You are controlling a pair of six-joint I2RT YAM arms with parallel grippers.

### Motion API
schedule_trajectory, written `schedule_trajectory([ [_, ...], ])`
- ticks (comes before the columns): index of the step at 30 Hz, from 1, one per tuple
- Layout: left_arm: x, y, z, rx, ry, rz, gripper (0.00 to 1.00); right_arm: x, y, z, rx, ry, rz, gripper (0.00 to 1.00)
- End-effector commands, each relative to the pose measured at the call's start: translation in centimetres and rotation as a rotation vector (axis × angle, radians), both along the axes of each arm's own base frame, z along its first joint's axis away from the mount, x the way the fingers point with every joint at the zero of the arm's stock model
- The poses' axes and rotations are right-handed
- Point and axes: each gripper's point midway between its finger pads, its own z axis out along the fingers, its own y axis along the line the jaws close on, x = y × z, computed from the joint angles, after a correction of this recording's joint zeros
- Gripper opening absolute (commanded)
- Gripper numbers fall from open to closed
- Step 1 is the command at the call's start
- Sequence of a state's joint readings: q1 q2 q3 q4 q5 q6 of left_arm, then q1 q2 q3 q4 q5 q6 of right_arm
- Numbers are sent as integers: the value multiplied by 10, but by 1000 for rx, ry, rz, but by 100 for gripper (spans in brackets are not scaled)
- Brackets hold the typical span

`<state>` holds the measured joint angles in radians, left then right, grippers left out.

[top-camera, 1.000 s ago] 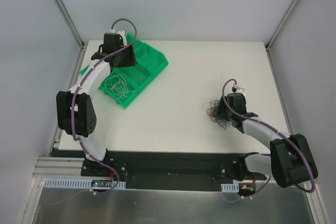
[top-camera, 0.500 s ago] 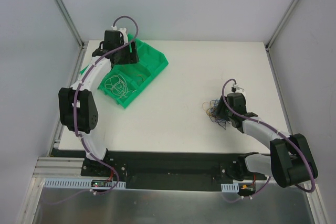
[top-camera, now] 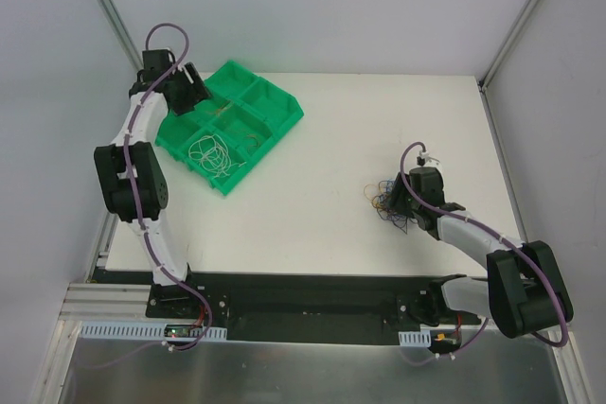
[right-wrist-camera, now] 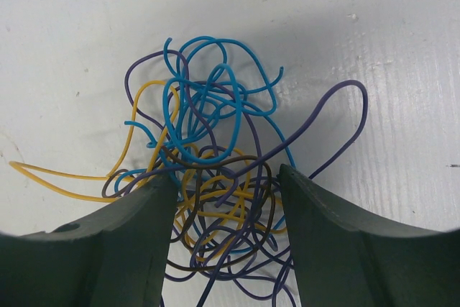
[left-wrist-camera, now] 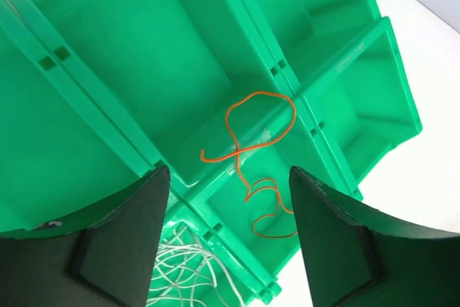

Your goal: Untangle the cables

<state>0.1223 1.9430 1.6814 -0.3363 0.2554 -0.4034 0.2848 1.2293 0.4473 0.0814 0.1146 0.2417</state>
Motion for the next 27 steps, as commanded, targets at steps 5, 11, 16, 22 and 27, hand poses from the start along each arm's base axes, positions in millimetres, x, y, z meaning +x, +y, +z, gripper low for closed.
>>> schedule_trajectory([
  [5, 14, -24, -18, -159, 61, 18, 56, 4, 2, 3, 9, -16, 16, 62],
  [11, 14, -19, -31, -151, 89, 57, 51, 4, 2, 2, 8, -13, 18, 62],
  [16, 22, -23, -34, -163, 84, 26, 32, 4, 3, 2, 9, -11, 22, 62],
  [22, 20, -24, -22, -137, 52, -19, 0, 4, 3, 2, 9, -13, 24, 62],
  [27, 4, -24, 15, -67, -40, -66, 0, 5, 3, 3, 11, -14, 23, 62],
])
